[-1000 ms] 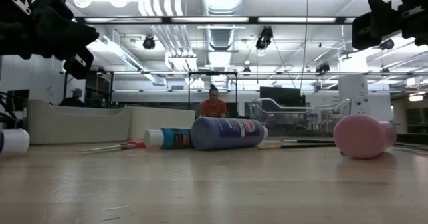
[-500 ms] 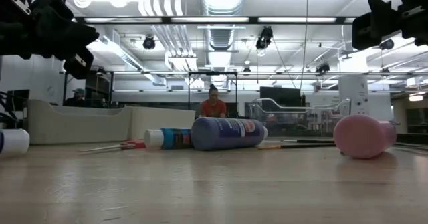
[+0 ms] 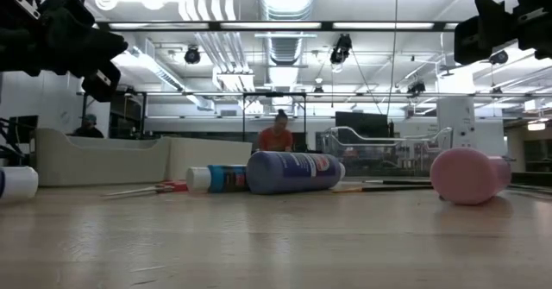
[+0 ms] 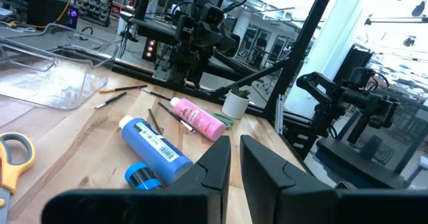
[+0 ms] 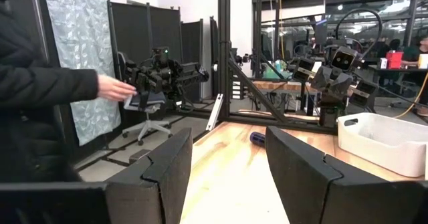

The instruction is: Pick & Place Paint Supplies

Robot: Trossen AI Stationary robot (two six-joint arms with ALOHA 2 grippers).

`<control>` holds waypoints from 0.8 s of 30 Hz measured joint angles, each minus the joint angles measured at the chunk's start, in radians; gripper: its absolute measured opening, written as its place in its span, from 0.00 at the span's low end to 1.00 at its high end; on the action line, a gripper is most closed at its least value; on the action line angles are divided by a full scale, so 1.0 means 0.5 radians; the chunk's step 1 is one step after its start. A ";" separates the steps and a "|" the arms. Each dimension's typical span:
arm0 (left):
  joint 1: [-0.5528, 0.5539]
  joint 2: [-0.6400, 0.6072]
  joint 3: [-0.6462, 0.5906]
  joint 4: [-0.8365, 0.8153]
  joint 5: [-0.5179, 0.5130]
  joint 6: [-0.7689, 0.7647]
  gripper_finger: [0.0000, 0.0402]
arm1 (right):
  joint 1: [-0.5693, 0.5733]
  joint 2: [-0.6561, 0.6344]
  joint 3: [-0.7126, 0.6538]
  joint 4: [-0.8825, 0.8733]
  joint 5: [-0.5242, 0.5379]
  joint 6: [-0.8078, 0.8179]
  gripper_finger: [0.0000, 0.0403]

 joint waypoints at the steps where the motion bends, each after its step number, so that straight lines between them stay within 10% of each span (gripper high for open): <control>1: 0.000 0.000 0.000 0.000 0.000 0.000 0.11 | 0.000 0.000 0.000 0.000 0.000 0.000 0.47; 15: 0.000 0.000 0.000 0.000 0.000 -0.004 0.11 | 0.000 -0.001 0.000 0.000 0.000 0.000 0.47; 24: 0.000 0.001 0.007 -0.012 0.000 -0.533 0.11 | 0.000 -0.002 0.000 -0.001 0.000 0.000 0.47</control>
